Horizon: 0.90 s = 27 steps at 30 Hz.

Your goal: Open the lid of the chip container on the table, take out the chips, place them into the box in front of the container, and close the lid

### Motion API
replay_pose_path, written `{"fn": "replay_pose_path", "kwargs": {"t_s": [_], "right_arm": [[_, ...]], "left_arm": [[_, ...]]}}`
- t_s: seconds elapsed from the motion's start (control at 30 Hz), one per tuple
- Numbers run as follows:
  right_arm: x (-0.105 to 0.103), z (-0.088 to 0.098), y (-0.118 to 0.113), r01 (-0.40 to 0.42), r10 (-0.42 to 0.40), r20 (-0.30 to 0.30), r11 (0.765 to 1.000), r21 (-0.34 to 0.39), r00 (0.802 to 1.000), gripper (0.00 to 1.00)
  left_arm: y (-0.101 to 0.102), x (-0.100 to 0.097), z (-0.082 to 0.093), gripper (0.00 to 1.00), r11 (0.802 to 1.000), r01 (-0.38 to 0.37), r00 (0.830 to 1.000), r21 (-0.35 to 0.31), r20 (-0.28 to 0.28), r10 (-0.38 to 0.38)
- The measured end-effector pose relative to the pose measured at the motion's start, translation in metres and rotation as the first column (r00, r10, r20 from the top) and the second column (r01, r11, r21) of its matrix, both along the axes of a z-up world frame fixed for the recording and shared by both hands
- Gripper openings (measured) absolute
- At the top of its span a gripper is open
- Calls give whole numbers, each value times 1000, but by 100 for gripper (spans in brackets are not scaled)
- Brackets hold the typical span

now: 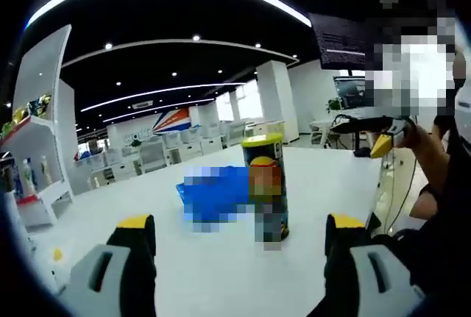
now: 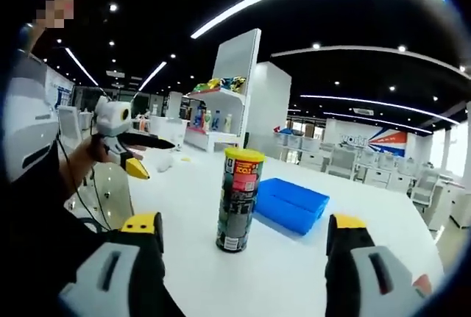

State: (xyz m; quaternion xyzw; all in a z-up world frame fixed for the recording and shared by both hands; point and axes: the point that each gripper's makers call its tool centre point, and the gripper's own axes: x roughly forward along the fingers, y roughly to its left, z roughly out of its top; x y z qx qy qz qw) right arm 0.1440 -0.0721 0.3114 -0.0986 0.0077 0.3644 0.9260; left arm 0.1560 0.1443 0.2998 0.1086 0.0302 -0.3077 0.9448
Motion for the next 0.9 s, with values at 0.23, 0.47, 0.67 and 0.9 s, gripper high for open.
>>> {"fn": "replay_pose_path", "kwargs": {"t_s": [0.23,0.47,0.67,0.9], "right_arm": [[-2,20,22,-33,37,71,998,-51,997,86],[-3,41,45,-73,86,130,992,-98,988,86],[6,71,67,-71,110,218,981,-180,970,89],[28,96,86,-68,131,270,971,-229,954,87]], "left_arm": [[-26,15,10,95,998,63,997,-1,54,-63],[-52,25,33,95,978,168,978,-124,145,-150],[-73,49,20,95,968,207,975,-145,114,-192],[-99,73,8,95,906,347,928,-243,231,-293]]}}
